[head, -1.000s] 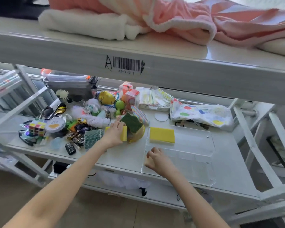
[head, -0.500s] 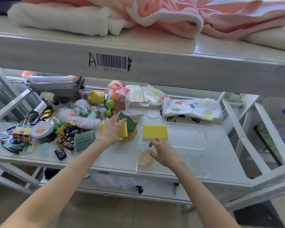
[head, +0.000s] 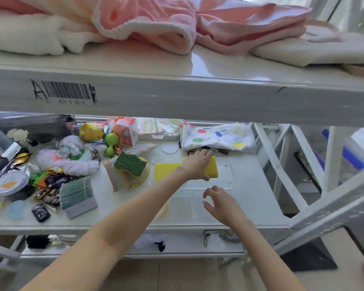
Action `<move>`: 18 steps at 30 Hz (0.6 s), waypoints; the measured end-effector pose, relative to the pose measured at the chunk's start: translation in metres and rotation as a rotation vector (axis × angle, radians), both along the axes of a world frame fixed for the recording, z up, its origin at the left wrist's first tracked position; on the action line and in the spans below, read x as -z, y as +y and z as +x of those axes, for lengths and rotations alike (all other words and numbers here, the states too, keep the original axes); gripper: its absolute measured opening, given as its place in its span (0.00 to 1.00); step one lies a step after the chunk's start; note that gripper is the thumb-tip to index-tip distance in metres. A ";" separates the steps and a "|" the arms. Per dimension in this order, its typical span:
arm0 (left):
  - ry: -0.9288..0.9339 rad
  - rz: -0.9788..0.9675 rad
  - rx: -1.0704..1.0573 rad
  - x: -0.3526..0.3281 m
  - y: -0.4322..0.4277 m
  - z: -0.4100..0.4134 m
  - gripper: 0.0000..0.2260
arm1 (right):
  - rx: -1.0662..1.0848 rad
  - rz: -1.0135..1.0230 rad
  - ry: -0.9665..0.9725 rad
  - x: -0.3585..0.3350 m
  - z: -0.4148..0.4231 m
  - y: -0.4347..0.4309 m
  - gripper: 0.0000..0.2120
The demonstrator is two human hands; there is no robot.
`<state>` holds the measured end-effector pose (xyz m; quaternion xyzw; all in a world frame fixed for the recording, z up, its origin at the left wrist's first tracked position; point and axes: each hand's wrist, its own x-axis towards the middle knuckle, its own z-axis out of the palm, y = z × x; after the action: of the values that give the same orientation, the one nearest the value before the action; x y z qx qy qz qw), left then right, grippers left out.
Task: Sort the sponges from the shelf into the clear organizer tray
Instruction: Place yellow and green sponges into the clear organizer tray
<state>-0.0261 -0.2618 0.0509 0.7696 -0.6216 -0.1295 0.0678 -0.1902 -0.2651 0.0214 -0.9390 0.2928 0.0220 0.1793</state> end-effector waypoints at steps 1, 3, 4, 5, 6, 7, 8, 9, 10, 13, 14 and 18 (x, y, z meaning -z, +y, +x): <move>-0.003 0.002 0.008 0.002 -0.009 -0.007 0.37 | 0.009 0.003 0.001 0.001 -0.006 -0.003 0.13; 0.003 0.015 0.010 0.008 -0.021 -0.015 0.35 | 0.014 0.005 0.005 0.002 -0.016 -0.008 0.13; 0.007 0.025 0.009 0.012 -0.024 -0.017 0.34 | 0.012 0.008 0.007 0.003 -0.019 -0.010 0.13; 0.010 0.038 0.007 0.017 -0.027 -0.018 0.32 | 0.009 0.013 0.009 0.004 -0.022 -0.012 0.13; 0.015 0.050 0.004 0.022 -0.027 -0.018 0.30 | 0.003 0.017 0.010 0.005 -0.023 -0.013 0.13; 0.029 0.056 -0.004 0.026 -0.026 -0.017 0.27 | -0.005 0.021 0.012 0.005 -0.022 -0.013 0.13; 0.049 0.056 -0.014 0.029 -0.024 -0.016 0.26 | -0.013 0.024 0.013 0.004 -0.020 -0.014 0.13; 0.068 0.045 -0.025 0.029 -0.021 -0.014 0.25 | -0.024 0.025 0.014 0.004 -0.017 -0.014 0.13; 0.076 0.025 -0.036 0.028 -0.016 -0.012 0.24 | -0.037 0.023 0.015 0.002 -0.012 -0.013 0.13; 0.036 -0.070 -0.084 0.022 0.005 0.009 0.20 | -0.083 0.027 0.015 -0.003 0.009 -0.007 0.13; 0.013 -0.095 -0.111 0.018 0.015 0.020 0.17 | -0.104 0.029 0.012 -0.005 0.018 -0.004 0.13; -0.088 -0.110 -0.256 0.011 0.065 0.071 0.14 | -0.192 0.022 -0.007 -0.011 0.052 0.014 0.13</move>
<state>0.0447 -0.1966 0.0399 0.8426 -0.5269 -0.0515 0.0986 -0.1382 -0.2508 0.0322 -0.9608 0.2007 0.0390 0.1875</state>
